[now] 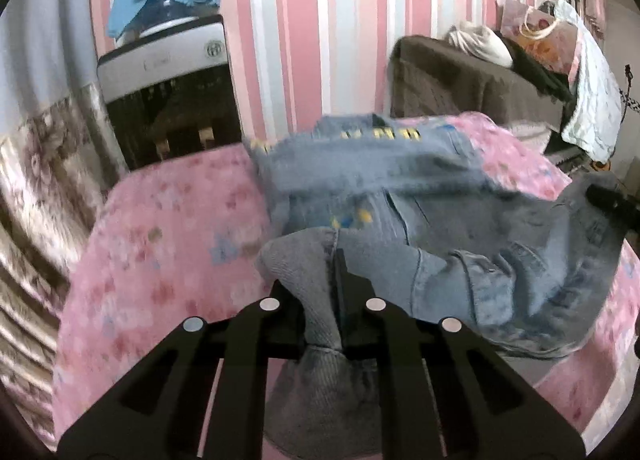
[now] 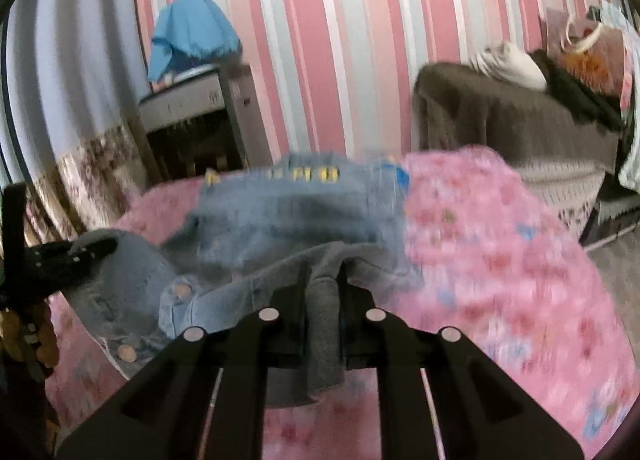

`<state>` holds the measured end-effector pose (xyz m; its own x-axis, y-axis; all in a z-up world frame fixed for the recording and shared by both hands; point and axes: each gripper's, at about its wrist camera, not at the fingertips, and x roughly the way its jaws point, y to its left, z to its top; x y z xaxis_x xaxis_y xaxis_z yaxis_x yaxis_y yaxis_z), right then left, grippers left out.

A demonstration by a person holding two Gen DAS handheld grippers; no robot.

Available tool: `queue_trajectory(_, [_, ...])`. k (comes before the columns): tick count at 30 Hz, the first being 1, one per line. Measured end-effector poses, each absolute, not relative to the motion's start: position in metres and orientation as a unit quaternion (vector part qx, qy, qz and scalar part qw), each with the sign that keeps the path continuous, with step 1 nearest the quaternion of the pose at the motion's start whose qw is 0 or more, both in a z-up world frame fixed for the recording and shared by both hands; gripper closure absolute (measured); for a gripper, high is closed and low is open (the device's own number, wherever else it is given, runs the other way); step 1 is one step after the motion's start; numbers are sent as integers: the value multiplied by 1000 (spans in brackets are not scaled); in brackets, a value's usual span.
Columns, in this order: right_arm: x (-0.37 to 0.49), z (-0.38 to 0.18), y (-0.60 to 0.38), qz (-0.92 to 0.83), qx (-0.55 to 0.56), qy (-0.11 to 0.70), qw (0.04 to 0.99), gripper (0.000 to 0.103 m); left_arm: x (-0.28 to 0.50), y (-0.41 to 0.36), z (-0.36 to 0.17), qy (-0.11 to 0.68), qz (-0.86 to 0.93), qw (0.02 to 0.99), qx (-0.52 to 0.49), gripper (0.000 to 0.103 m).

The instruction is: Fold large clothes

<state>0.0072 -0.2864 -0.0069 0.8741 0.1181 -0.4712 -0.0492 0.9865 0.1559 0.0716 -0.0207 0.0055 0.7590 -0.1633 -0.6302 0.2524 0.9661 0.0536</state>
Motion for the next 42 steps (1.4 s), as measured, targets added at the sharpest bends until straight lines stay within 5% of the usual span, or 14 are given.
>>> queue_trajectory(21, [265, 29, -343, -4, 92, 304, 948, 92, 316, -56, 38, 337, -87, 933, 88, 92])
queue_trajectory(35, [295, -19, -340, -14, 61, 317, 946, 88, 362, -49, 1, 379, -117, 917, 40, 89])
queue_trajectory(36, [295, -19, -340, -10, 66, 318, 946, 84, 364, -50, -1, 382, -114, 916, 38, 86])
queue_trajectory(37, [294, -20, -340, -1, 73, 318, 945, 69, 365, -48, -1, 384, -122, 915, 31, 77])
queue_trajectory(38, [292, -20, -341, 17, 84, 314, 945, 52, 366, -47, -1, 388, -142, 911, 16, 55])
queue_trajectory(39, [290, -18, -341, 29, 90, 311, 946, 47, 365, -45, -1, 388, -156, 908, 3, 39])
queue_trajectory(40, [287, -15, -342, 40, 97, 305, 947, 42, 364, -44, 1, 385, -153, 910, -1, 32])
queue_trajectory(42, [278, -3, -345, 56, 119, 285, 950, 29, 358, -42, 12, 360, -104, 927, 15, 3])
